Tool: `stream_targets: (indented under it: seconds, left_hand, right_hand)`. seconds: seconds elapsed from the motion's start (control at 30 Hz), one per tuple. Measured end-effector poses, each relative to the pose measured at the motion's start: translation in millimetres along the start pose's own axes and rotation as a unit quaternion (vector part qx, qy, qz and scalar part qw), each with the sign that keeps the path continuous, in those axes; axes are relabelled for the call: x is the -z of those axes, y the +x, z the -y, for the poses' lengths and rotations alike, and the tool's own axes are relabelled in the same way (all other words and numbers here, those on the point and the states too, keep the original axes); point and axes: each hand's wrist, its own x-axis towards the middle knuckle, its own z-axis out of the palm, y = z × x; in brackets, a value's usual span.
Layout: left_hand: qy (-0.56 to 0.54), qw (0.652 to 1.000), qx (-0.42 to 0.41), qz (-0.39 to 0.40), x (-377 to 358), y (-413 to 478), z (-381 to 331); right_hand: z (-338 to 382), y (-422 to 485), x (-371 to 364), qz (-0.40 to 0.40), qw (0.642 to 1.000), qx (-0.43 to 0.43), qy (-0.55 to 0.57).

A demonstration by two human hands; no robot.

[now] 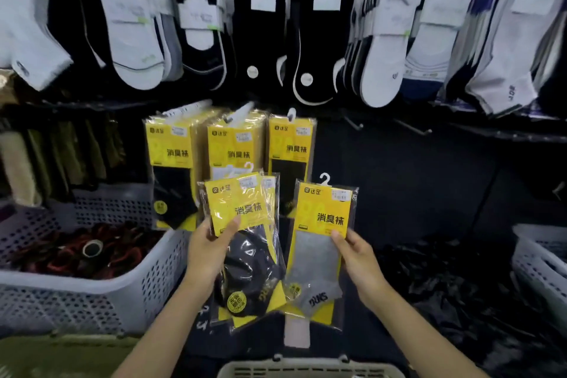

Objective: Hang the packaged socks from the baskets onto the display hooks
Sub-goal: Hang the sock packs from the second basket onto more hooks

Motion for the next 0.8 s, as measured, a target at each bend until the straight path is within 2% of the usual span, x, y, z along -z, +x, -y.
stream_targets:
  seconds: [0.17, 0.37, 0.63, 0.8]
  left_hand:
    - [0.016, 0.995, -0.085, -0.040, 20.9, 35.7, -38.7]
    - [-0.012, 0.992, -0.110, -0.061, 35.0, 63.4, -69.0]
    - [-0.033, 0.991, -0.120, -0.053, 35.7, 81.5, -78.8]
    - [-0.028, 0.994, -0.093, -0.046, 30.8, 82.7, -71.8]
  right_hand:
    - [53.6, 52.4, -21.9, -0.027, 0.997, 0.068, -0.002]
    - [75.9, 99.9, -54.6, -0.008, 0.997, 0.077, -0.015]
    - [70.3, 142.7, -68.5, -0.041, 0.999, -0.015, -0.016]
    - [55.7, 144.4, -62.0, -0.111, 0.989, -0.102, -0.004]
